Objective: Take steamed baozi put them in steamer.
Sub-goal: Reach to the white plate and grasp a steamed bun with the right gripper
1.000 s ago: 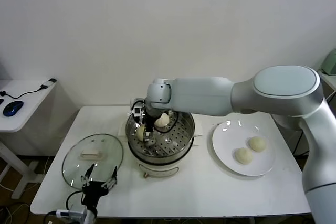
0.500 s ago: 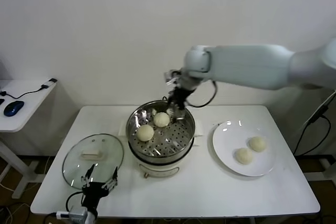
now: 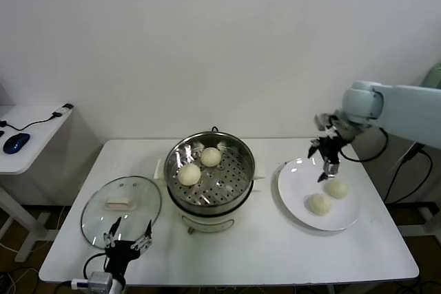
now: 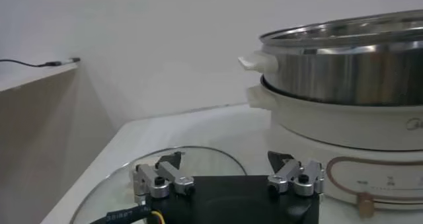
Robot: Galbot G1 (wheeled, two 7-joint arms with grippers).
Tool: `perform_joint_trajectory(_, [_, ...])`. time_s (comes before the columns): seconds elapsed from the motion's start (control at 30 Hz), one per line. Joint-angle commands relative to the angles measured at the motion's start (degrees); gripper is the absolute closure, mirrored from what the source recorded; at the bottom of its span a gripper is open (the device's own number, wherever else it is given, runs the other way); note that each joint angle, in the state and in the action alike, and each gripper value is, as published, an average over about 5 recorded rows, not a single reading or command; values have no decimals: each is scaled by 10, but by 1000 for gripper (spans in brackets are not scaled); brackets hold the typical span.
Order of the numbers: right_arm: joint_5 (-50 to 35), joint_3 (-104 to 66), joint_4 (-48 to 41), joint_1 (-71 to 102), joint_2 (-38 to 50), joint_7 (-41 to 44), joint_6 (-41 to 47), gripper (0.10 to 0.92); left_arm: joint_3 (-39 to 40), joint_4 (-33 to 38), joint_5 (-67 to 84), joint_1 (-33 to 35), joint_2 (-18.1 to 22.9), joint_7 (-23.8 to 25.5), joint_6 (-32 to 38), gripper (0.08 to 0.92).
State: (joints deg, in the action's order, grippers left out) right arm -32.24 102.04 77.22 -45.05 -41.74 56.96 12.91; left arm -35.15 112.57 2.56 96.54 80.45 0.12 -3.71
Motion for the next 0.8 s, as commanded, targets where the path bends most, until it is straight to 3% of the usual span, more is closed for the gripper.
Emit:
perform_joint_trajectory(0.03, [97, -97, -12, 160, 76, -7, 10, 203, 0, -1, -1, 1, 1, 0, -1, 177])
perform_joint_trajectory(0.8, [159, -257, -112, 327, 10, -59, 38, 203, -1, -11, 0, 0, -1, -1, 0, 177])
